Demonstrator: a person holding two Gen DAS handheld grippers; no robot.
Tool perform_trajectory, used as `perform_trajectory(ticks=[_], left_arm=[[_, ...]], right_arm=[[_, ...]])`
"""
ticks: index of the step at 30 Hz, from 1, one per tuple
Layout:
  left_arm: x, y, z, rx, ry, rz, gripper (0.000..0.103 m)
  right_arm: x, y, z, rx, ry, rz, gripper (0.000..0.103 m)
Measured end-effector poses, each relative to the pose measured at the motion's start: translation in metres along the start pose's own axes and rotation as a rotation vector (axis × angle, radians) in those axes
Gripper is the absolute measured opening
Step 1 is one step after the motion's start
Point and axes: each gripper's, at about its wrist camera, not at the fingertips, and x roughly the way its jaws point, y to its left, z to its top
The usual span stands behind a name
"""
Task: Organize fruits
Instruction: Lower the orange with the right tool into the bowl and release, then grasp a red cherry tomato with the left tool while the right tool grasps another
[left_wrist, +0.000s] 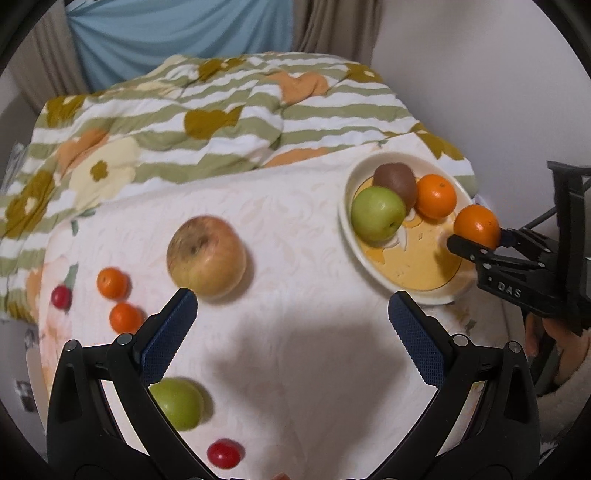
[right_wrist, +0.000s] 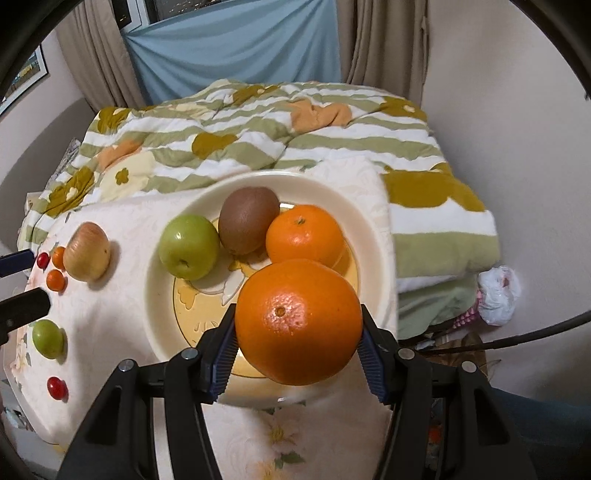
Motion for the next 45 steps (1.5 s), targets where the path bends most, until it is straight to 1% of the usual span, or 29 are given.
perform_trajectory(ticks=[4,8,13,14,15,16,17,18,21,22,23,26,30,36,43,45], left_arm=[[0.001,0.003,-0.009,-0.017,0.004,0.015,0.103],[0.001,0.006,-0.017,-0.039,0.016,0.024,0.103],[-0.005,0.008,-0.025,-0.06,0.009,0.03,0.103],[-0.006,0.008,-0.026,-0.062,0.007,0.032,0.103],[-0.007,0.009,-0.027,-0.066,0.005,0.035,0.103],[-0.008,0.009,-0.028,-0.071,0.004,0.036,0.103],[-0.009,0.01,-0.029,-0.075,0.003,0.037,0.103],[-0.011,0.01,-0.03,-0.082,0.001,0.038,0.103],[-0.015,0.011,-0.033,-0.09,-0.003,0.04,0.103],[-0.017,0.011,-0.034,-0.092,-0.007,0.043,0.103],[-0.019,0.011,-0.035,-0.093,-0.01,0.045,0.103],[-0.028,0.01,-0.036,-0.096,-0.024,0.049,0.103],[-0.045,0.012,-0.037,-0.097,-0.056,0.054,0.103],[-0.072,0.023,-0.045,-0.133,-0.094,0.084,0.103],[-0.108,0.043,-0.059,-0.141,-0.131,0.168,0.103],[-0.118,0.05,-0.062,-0.14,-0.142,0.185,0.103]], right_arm=[[0.012,0.002,-0.001,-0.028,-0.006,-0.001,0.055],[0.016,0.006,-0.003,-0.063,-0.012,-0.007,0.055],[0.018,0.008,-0.007,-0.09,-0.009,-0.023,0.055],[0.017,0.008,-0.007,-0.09,-0.014,-0.023,0.058],[0.012,0.007,-0.007,-0.093,-0.04,-0.022,0.063],[0.01,0.008,-0.006,-0.097,-0.054,-0.024,0.079],[0.006,0.008,-0.004,-0.107,-0.075,-0.027,0.092],[0.004,0.009,-0.004,-0.112,-0.091,-0.031,0.094],[-0.003,0.008,-0.002,-0.095,-0.119,-0.028,0.095],[-0.005,0.007,-0.002,-0.089,-0.12,-0.013,0.1],[-0.007,0.007,-0.002,-0.088,-0.12,-0.007,0.102],[-0.014,0.006,-0.002,-0.092,-0.137,-0.041,0.102],[-0.032,0.008,0.0,-0.113,-0.149,-0.031,0.102],[-0.059,0.016,0.004,-0.147,-0.151,-0.065,0.102],[-0.092,0.026,0.002,-0.12,-0.182,-0.005,0.103],[-0.101,0.031,0.0,-0.117,-0.19,0.001,0.103]])
